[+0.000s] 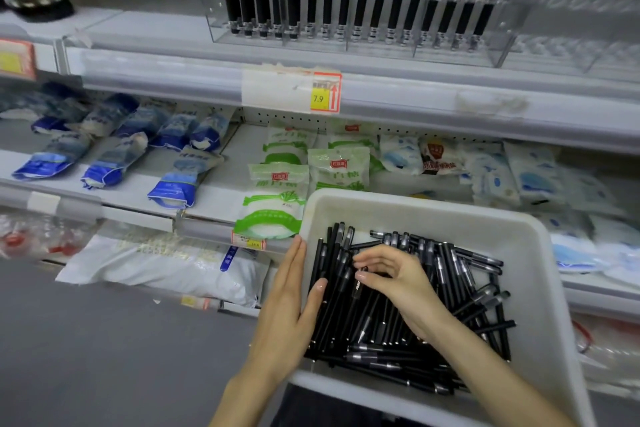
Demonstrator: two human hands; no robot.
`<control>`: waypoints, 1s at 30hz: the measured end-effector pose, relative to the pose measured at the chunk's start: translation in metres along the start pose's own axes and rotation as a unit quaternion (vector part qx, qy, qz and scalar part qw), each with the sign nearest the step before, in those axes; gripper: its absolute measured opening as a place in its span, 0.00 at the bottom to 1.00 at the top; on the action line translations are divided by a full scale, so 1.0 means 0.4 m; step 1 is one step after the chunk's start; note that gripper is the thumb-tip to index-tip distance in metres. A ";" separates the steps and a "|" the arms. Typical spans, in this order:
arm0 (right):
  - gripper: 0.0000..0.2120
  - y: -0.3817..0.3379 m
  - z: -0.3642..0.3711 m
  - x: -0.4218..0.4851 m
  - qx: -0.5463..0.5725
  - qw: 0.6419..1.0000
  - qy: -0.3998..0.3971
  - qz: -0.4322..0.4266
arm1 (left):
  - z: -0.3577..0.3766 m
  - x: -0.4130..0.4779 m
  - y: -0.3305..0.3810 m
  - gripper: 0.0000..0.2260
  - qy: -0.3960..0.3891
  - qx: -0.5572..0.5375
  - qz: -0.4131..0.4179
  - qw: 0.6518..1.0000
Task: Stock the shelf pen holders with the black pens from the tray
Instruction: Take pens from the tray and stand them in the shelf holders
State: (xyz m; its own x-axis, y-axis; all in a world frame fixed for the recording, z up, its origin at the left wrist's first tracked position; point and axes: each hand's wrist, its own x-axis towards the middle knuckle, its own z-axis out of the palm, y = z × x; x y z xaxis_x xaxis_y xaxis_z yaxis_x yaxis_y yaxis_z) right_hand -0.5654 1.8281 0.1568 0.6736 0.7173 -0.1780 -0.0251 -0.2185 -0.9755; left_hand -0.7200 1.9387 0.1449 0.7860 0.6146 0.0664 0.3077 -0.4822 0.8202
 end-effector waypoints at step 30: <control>0.19 -0.857 -0.019 0.112 -0.099 0.824 0.179 -0.529 | -0.404 0.425 0.297 0.29 0.290 0.069 0.132 0.945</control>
State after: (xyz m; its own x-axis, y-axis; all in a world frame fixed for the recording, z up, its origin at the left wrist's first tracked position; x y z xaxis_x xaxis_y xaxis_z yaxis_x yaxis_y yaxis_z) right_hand -0.5210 1.9302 0.4841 0.4167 0.3434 0.8417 0.8125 0.2745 -0.5142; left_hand -0.6365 2.0866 0.3455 0.4314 0.6813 0.5913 0.2398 -0.7185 0.6529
